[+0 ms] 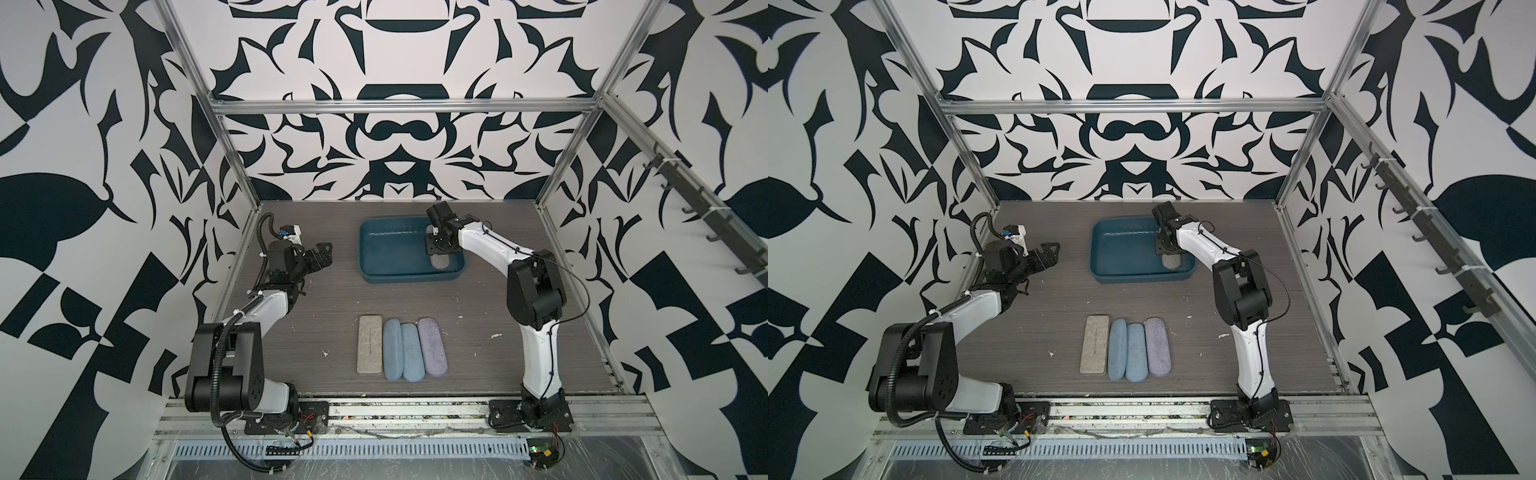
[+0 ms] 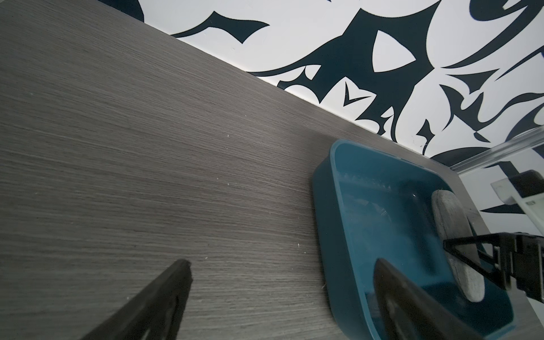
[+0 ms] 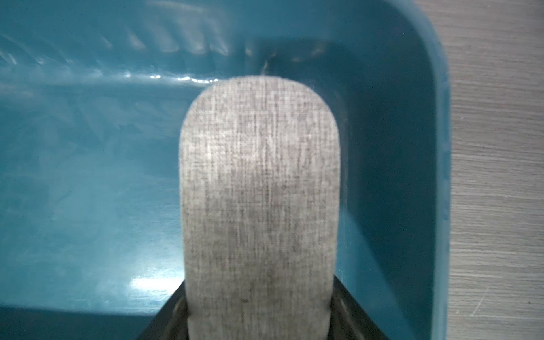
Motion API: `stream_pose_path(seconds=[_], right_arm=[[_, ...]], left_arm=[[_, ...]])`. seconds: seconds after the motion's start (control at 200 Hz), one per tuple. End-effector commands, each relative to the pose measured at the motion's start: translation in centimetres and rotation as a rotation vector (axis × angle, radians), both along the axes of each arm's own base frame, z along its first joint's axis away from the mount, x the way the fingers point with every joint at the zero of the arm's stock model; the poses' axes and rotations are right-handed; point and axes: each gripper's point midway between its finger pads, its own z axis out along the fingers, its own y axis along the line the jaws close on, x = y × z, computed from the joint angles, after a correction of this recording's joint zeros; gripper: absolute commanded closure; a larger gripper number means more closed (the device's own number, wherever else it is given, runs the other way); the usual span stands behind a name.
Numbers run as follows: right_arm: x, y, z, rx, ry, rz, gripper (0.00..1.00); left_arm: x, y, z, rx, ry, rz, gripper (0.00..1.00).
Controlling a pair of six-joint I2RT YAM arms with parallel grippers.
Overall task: Put the glasses cases into the storage boxes
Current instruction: Place the glasses case in the storage box.
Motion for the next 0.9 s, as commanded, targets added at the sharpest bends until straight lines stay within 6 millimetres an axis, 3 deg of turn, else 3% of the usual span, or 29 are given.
stream_pose_path(seconds=[0.0,0.275,0.64,0.765,0.895], right_arm=[[0.5,0.0,1.6,0.007,-0.038,0.003,0.54],[0.6,-1.3,0.0,-0.069,-0.027,-0.012,0.36],[0.6,-1.7,-0.7,-0.06,-0.003,-0.011,0.2],[0.7,-1.6,0.5,-0.044,-0.027,-0.011,0.19],[0.7,-1.6,3.6,-0.01,-0.093,-0.01,0.19]], left_arm=[[0.1,-0.3,-0.7,-0.001,0.01,-0.015,0.01],[0.0,-0.2,-0.6,0.001,0.009,-0.012,0.01],[0.0,-0.2,-1.0,0.001,0.016,-0.011,0.01],[0.0,-0.3,-1.0,-0.004,0.015,-0.012,0.01],[-0.1,-0.2,-1.1,0.005,0.015,-0.01,0.01]])
